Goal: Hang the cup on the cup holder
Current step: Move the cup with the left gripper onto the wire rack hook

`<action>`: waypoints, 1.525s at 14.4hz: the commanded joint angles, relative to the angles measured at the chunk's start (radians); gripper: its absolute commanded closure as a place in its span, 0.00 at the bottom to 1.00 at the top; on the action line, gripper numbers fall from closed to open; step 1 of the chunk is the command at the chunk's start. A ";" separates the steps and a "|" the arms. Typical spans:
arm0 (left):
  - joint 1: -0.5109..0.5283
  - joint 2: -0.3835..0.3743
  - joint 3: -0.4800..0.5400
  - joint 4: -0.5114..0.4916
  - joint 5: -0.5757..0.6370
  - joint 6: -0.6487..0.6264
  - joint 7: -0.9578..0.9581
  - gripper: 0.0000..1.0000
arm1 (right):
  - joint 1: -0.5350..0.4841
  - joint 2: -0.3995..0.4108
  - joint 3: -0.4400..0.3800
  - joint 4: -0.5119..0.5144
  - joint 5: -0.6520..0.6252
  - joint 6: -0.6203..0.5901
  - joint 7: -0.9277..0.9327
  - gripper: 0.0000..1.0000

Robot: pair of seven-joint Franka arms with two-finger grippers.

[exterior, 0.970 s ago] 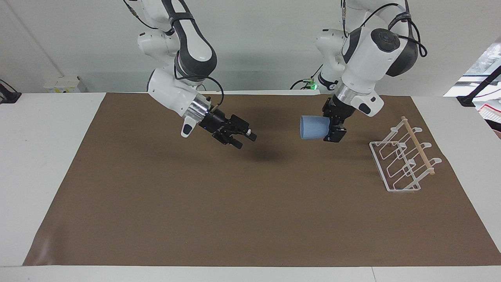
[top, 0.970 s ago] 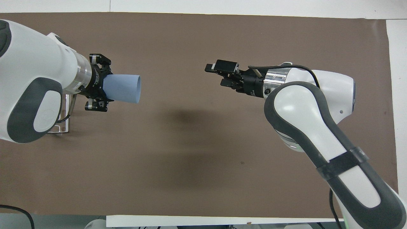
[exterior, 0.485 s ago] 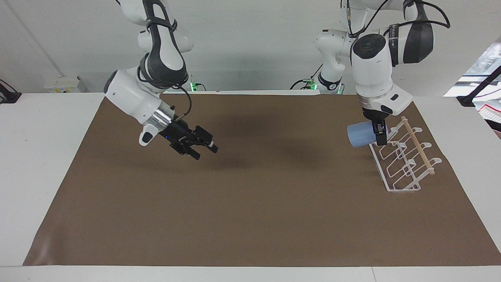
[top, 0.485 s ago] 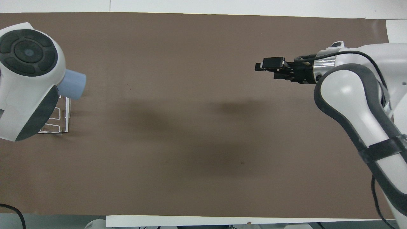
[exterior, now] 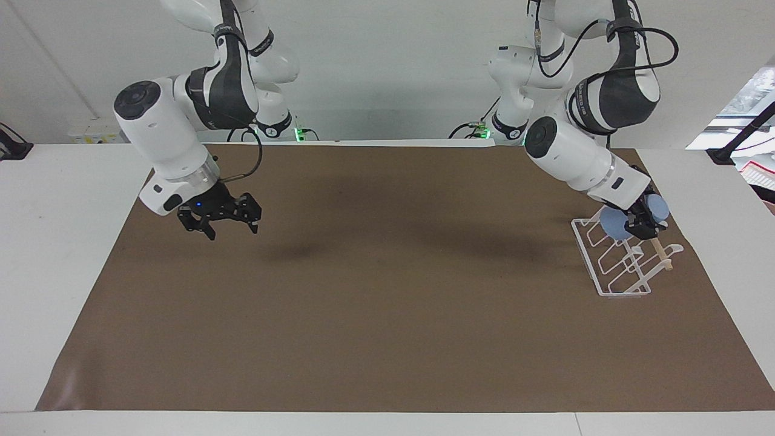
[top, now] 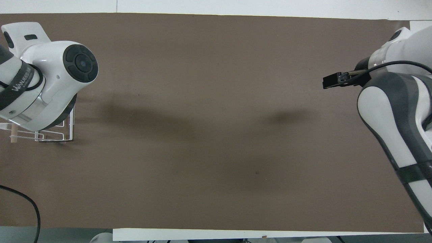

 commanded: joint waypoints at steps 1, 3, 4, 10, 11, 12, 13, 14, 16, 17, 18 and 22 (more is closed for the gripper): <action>0.041 0.075 -0.006 0.051 0.064 0.042 0.005 1.00 | -0.052 -0.008 -0.010 0.127 -0.030 -0.167 0.006 0.00; 0.047 0.092 -0.006 0.049 0.069 0.057 -0.027 1.00 | -0.049 -0.027 -0.005 0.217 -0.091 -0.285 0.006 0.00; 0.056 0.107 -0.006 0.049 0.071 0.059 -0.042 1.00 | -0.041 -0.051 -0.001 0.251 -0.108 -0.331 0.006 0.01; 0.069 0.133 -0.006 0.020 0.115 0.057 -0.085 1.00 | 0.043 -0.076 0.019 0.254 -0.167 -0.477 0.139 0.01; 0.069 0.136 -0.006 0.017 0.115 0.057 -0.096 1.00 | 0.035 -0.077 0.019 0.251 -0.145 -0.477 0.143 0.00; 0.070 0.138 -0.007 0.005 0.117 0.059 -0.113 1.00 | 0.029 -0.077 0.018 0.248 -0.142 -0.474 0.141 0.01; 0.069 0.138 -0.007 -0.006 0.115 0.060 -0.119 0.99 | 0.014 -0.077 0.016 0.247 -0.136 -0.473 0.141 0.01; 0.067 0.135 -0.009 -0.020 0.115 0.068 -0.120 0.94 | 0.006 -0.077 0.016 0.241 -0.125 -0.473 0.141 0.01; 0.067 0.130 -0.009 -0.035 0.109 0.090 -0.140 0.46 | 0.008 -0.079 0.016 0.237 -0.124 -0.477 0.140 0.00; 0.067 0.129 -0.009 -0.038 0.109 0.090 -0.165 0.36 | 0.008 -0.079 0.015 0.242 -0.127 -0.480 0.140 0.01; 0.069 0.129 -0.009 -0.041 0.109 0.090 -0.182 0.22 | 0.006 -0.079 0.015 0.241 -0.131 -0.482 0.140 0.01; 0.072 0.129 -0.004 -0.008 0.115 0.074 -0.182 0.00 | -0.018 -0.080 0.013 0.241 -0.130 -0.496 0.138 0.01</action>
